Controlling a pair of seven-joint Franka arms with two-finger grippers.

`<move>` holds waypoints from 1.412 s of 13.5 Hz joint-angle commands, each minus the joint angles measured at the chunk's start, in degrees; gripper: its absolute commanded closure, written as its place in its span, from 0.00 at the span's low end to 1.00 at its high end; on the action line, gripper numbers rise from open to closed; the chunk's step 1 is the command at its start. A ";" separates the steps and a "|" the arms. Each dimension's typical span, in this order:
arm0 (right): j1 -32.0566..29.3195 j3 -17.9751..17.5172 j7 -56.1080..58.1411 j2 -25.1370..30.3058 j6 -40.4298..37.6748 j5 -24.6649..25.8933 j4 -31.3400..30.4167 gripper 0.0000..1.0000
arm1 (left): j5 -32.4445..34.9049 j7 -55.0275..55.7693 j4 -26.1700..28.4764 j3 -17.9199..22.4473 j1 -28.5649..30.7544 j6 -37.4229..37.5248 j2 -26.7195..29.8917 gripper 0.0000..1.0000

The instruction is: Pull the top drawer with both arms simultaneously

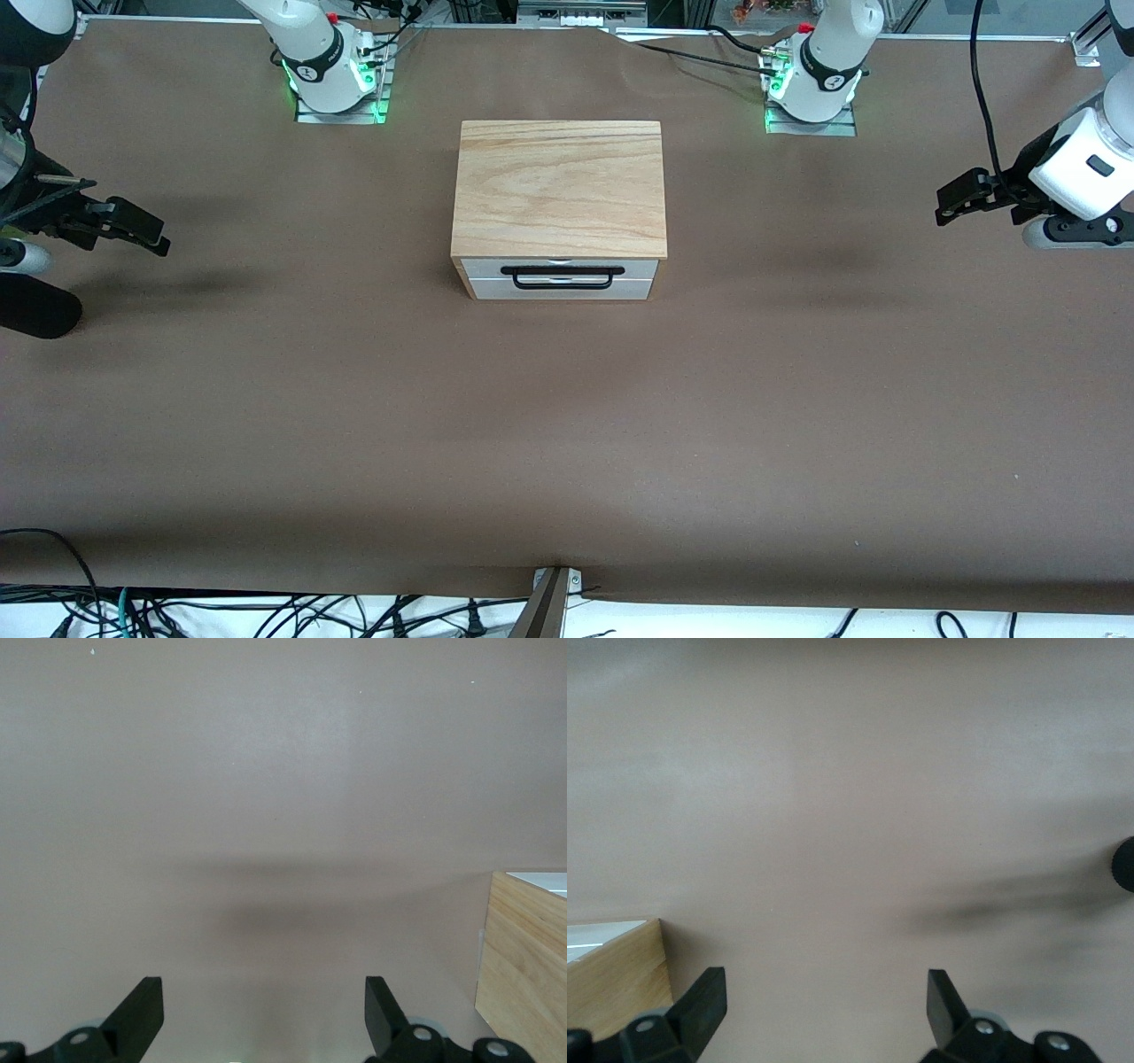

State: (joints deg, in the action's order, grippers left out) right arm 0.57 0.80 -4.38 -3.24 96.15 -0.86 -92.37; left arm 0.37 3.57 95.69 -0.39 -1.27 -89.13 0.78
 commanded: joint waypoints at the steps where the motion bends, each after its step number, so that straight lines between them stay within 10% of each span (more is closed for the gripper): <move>1: -0.05 -0.01 0.60 0.60 0.08 -0.90 -0.44 0.00 | -0.37 -0.85 -0.15 -0.14 0.57 0.80 0.62 0.00; 10: -0.05 -0.01 0.60 0.51 -0.88 -0.81 -0.09 0.00 | -0.90 -0.85 0.72 -0.05 0.57 -2.61 -1.30 0.00; 19: 0.04 -0.01 1.04 0.16 -1.49 -0.81 -0.09 0.00 | -1.08 -1.02 17.68 -0.14 0.48 -28.97 -4.03 0.00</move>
State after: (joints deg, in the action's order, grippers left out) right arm 0.58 0.80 -4.31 -3.26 95.62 -0.89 -92.39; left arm 0.33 3.57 109.51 -0.27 -1.27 -113.47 -3.43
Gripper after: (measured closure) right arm 0.000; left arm 0.000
